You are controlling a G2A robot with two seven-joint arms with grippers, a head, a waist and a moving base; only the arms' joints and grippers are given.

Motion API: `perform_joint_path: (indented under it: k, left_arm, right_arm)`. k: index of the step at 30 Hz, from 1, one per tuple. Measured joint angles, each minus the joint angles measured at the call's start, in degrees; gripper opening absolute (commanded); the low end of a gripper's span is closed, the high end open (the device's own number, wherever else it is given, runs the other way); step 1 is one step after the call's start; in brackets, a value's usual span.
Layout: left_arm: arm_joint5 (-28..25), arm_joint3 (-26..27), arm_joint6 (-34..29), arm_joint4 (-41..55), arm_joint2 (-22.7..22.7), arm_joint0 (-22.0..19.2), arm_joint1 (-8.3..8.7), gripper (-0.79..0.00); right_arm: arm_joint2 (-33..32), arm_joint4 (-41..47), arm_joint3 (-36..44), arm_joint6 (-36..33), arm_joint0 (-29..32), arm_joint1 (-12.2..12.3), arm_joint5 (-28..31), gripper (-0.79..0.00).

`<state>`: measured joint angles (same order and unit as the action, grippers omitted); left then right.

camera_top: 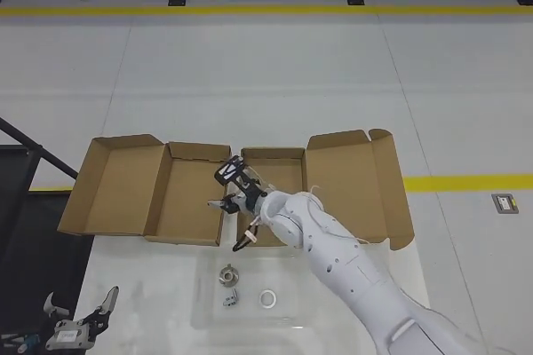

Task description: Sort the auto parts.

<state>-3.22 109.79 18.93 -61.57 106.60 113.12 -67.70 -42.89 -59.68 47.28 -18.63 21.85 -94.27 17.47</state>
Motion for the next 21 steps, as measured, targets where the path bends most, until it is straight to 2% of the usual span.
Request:
perform_joint_path:
  k: [5, 7, 9, 12, 17, 21]
  left_arm:
    - [0.00, 0.00, 0.00, 0.00, 0.00, 0.00, 0.00, 0.000]
    - [0.00, 0.00, 0.00, 0.00, 0.00, 0.00, 0.00, 0.000]
    - [0.00, 0.00, 0.00, 0.00, 0.00, 0.00, 0.00, 0.000]
    - [0.00, 0.00, 0.00, 0.00, 0.00, 0.00, 0.00, 0.000]
    - [0.00, 0.00, 0.00, 0.00, 0.00, 0.00, 0.00, 0.000]
    - [0.00, 0.00, 0.00, 0.00, 0.00, 0.00, 0.00, 0.000]
  right_arm:
    - [-6.26, -5.84, 24.43, -16.23, 11.89, 5.13, 3.97, 0.000]
    - [-8.21, -7.49, 32.24, -23.40, 16.33, 6.56, 5.74, 0.000]
    - [-9.10, -7.88, 36.65, -29.22, 19.07, 7.33, 6.97, 0.000]
    - [-8.66, -7.88, 39.70, -38.38, 21.21, 7.96, 9.21, 0.000]
    - [-5.74, -7.25, 39.44, -51.30, 21.53, 8.04, 10.24, 0.000]
    - [-5.57, -7.21, 39.35, -52.07, 21.45, 8.02, 10.32, 0.000]
